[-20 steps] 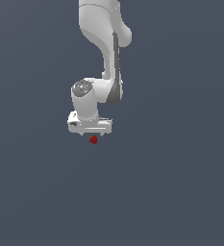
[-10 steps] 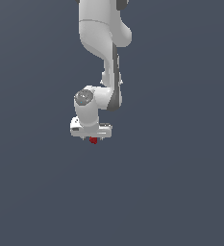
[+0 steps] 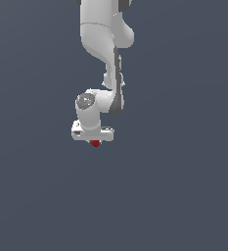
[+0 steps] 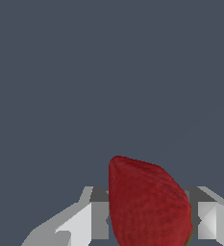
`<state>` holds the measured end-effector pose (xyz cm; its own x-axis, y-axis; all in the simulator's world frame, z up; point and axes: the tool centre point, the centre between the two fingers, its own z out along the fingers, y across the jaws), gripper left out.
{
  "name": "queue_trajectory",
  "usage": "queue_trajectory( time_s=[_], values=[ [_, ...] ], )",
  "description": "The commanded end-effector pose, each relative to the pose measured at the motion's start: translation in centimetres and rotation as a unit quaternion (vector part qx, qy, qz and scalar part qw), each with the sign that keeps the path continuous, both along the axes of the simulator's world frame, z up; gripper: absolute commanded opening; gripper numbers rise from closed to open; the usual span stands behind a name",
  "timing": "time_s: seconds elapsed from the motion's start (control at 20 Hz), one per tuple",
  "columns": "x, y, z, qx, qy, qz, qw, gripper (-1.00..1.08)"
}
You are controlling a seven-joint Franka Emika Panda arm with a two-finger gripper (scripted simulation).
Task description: Pick up the object and move it to a goal position.
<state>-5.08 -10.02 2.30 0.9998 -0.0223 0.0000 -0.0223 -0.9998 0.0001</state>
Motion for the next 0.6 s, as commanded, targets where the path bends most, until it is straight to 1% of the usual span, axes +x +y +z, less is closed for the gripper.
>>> queue_trajectory(
  time_s=[0.0,0.3,0.55],
  values=[
    [0.0,0.0,-0.1,0.000,0.000,0.000,1.0000,-1.00],
    [0.0,0.0,0.3,0.000,0.000,0.000,1.0000,-1.00],
    [0.3,-0.3,1.9,0.000,0.000,0.000,1.0000,-1.00]
  ],
)
